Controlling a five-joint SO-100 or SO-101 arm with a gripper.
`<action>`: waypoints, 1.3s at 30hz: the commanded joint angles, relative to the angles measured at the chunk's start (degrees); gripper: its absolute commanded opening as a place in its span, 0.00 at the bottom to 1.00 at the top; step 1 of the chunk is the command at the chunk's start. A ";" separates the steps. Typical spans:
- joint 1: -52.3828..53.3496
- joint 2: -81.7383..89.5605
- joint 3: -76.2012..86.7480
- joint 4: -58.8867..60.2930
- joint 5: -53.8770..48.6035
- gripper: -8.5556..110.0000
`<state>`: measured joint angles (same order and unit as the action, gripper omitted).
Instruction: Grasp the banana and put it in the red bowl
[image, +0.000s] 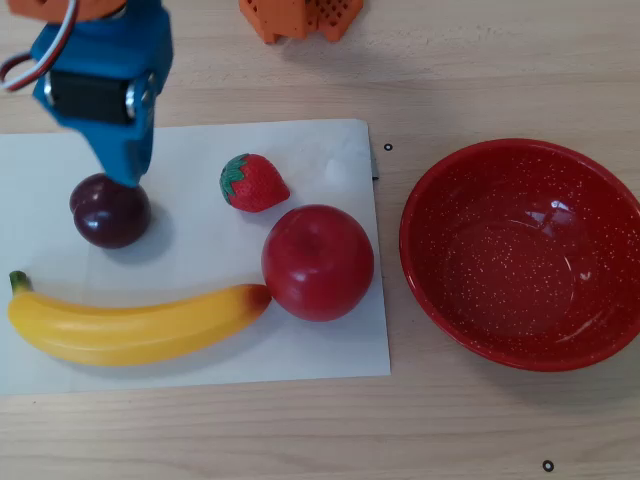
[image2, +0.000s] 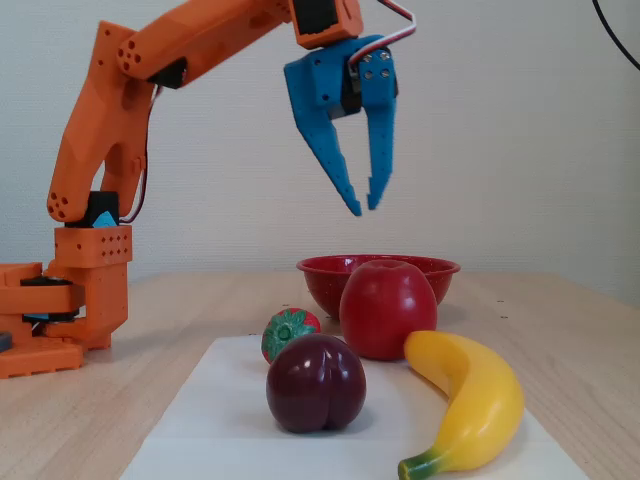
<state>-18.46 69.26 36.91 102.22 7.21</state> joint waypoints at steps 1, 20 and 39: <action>-1.41 1.41 -6.68 2.72 2.02 0.12; -3.25 -18.98 -23.12 5.54 5.01 0.43; -2.55 -29.97 -23.91 -10.02 7.47 0.65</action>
<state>-21.01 36.12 17.14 93.69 13.97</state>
